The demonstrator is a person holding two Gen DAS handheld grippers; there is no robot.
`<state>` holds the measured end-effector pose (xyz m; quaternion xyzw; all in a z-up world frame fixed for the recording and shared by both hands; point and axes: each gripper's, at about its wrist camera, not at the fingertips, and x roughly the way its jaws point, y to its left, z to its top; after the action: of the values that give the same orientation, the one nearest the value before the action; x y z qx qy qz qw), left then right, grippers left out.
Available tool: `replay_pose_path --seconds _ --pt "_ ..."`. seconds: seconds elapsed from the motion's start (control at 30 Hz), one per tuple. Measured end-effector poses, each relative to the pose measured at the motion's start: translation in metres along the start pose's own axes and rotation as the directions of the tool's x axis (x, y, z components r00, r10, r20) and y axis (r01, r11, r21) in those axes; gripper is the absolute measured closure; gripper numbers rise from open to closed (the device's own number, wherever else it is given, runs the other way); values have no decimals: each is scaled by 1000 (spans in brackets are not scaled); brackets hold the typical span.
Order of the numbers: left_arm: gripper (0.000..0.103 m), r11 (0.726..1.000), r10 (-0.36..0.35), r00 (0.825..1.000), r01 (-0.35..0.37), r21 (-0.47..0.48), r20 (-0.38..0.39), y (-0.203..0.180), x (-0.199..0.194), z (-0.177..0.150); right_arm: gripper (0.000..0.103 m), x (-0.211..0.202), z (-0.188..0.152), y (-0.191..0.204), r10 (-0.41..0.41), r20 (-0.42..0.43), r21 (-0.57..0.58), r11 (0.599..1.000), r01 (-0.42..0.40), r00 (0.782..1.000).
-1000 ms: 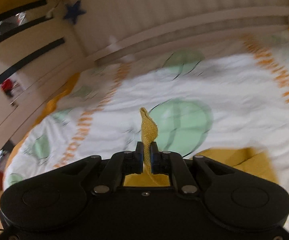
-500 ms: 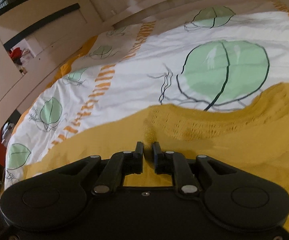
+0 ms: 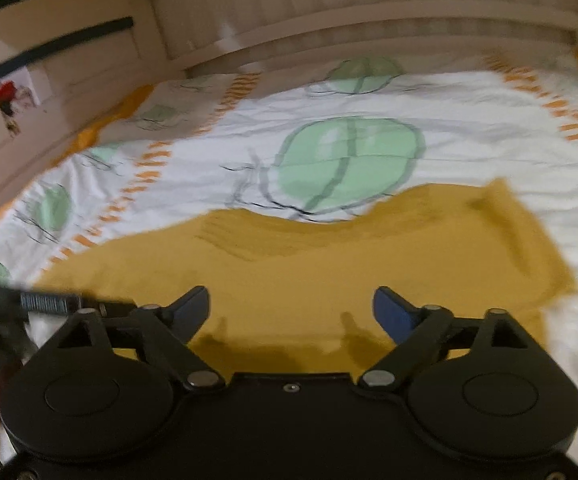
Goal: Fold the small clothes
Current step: 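Move the left gripper to the folded sleeve cuff and grasp it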
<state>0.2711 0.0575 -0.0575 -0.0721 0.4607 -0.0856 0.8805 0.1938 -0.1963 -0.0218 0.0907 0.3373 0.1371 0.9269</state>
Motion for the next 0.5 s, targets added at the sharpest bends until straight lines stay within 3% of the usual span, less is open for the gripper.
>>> replay_pose_path --seconds 0.13,0.33,0.5 --pt "23 1000 -15 999 15 -3 -38 -12 19 4 3 -10 -18 -14 -39 3 -41 998 39 999" --pt "23 1000 -2 998 2 -12 -62 -22 39 6 3 -7 -29 -40 -9 -1 17 1000 9 1000" --pt "27 1000 8 999 -7 3 -48 -29 46 9 3 5 -36 -54 -33 -26 70 997 35 999"
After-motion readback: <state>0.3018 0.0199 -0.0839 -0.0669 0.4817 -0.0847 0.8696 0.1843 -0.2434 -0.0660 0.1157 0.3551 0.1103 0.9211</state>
